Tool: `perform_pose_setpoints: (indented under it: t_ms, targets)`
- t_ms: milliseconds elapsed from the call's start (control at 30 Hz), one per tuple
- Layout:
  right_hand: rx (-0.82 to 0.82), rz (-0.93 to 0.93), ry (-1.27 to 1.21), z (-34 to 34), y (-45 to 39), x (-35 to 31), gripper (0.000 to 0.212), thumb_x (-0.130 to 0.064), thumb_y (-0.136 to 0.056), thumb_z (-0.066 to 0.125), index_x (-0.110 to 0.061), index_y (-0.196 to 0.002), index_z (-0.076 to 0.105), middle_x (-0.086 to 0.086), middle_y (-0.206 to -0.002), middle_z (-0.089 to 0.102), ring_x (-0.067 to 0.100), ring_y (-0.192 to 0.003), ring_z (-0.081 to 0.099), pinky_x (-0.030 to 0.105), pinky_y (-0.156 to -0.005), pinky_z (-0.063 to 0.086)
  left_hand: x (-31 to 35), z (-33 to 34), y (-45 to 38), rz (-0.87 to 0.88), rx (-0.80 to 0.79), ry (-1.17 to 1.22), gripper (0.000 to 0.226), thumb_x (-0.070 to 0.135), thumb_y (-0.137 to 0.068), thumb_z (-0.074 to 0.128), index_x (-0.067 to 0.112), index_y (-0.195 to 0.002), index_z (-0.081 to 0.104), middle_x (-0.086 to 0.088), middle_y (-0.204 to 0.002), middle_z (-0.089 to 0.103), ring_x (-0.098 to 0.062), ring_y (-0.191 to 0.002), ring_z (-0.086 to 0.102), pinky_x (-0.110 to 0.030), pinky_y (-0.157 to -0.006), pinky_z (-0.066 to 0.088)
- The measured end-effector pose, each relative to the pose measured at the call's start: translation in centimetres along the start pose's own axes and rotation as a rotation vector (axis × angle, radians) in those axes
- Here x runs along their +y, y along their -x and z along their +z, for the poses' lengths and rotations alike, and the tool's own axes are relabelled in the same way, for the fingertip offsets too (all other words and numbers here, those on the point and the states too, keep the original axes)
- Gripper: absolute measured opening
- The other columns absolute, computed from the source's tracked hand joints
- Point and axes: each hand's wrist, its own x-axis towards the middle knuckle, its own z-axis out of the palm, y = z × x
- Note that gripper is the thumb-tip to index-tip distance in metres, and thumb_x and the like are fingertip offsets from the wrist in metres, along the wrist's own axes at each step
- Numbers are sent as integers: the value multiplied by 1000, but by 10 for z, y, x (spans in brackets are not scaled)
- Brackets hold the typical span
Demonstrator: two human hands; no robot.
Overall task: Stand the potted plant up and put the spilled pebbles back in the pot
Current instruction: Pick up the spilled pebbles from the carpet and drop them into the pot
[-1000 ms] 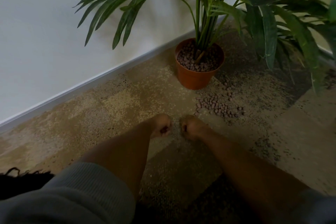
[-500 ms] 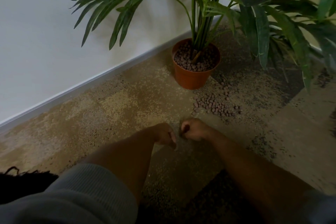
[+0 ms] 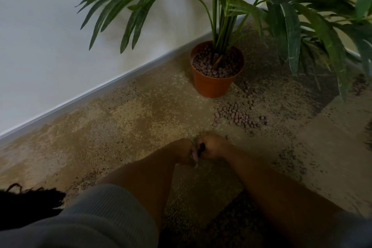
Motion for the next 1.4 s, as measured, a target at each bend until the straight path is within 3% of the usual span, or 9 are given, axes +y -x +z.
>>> perform_pose_setpoints:
  t_ms: [200,300,433,567,700,1000,1133,1200,1400]
  targets:
    - [153,456,-1001,-15,5,-4,13,-5,-89,50,-10,-87,62,5,-80,63,17,-72,59,27,-63,48,6,-7,-1,-137,22,157,22,24,-92,56,8,-98,70,-9,-88,65,-23,-80,61,-24,-62,43]
    - [152,490,-1702,-31,6,-6,19,3,-87,35,-5,-80,50,11,-83,54,20,-76,55,26,-62,52,20,-20,-1,-336,170,681,28,19,-97,37,11,-78,55,-2,-66,45,-14,-54,40,-24,-48,31]
    - [206,386,-2155,-48,5,-9,26,-8,-92,34,3,-105,54,23,-108,62,34,-103,62,39,-86,54,24,-44,-5,-378,316,1439,35,22,-94,26,18,-65,46,1,-58,42,-11,-50,35,-22,-47,29]
    - [229,333,-2296,-63,0,-17,44,-23,-99,31,5,-128,49,28,-129,58,39,-117,58,46,-104,47,27,-72,-8,-304,498,1824,38,20,-100,31,11,-74,57,-4,-69,59,-13,-63,55,-22,-58,46]
    - [327,336,-2369,-83,-6,-28,49,-29,-103,30,9,-132,44,30,-132,54,38,-120,56,40,-101,50,37,-96,-11,-178,566,2003,40,14,-100,28,8,-108,66,-9,-106,67,-16,-95,63,-25,-78,53]
    - [682,224,-2359,-149,-35,-62,29,-16,-98,40,5,-110,56,22,-115,61,31,-107,65,37,-99,53,94,-160,-15,69,588,2123,44,18,-104,23,8,-139,47,-12,-137,54,-19,-127,52,-24,-90,46]
    - [734,169,-2410,-179,-44,-63,22,-16,-97,37,-2,-102,54,14,-96,56,26,-94,60,35,-102,50,108,-184,-26,145,572,2110,47,20,-102,22,10,-142,45,-10,-135,55,-13,-127,52,-21,-98,43]
    - [738,156,-2430,-190,-49,-61,21,-15,-97,35,-3,-96,52,12,-93,53,24,-86,56,32,-100,48,107,-193,-34,194,558,2087,48,23,-102,24,8,-144,41,-10,-125,58,-12,-98,61,-23,-89,47]
    - [726,200,-2392,-202,-60,-52,50,-14,-97,33,-5,-146,37,19,-142,45,33,-131,44,42,-117,32,92,-201,-52,267,435,2065,54,30,-103,25,0,-147,30,-25,-136,51,-36,-124,52,-47,-112,37]
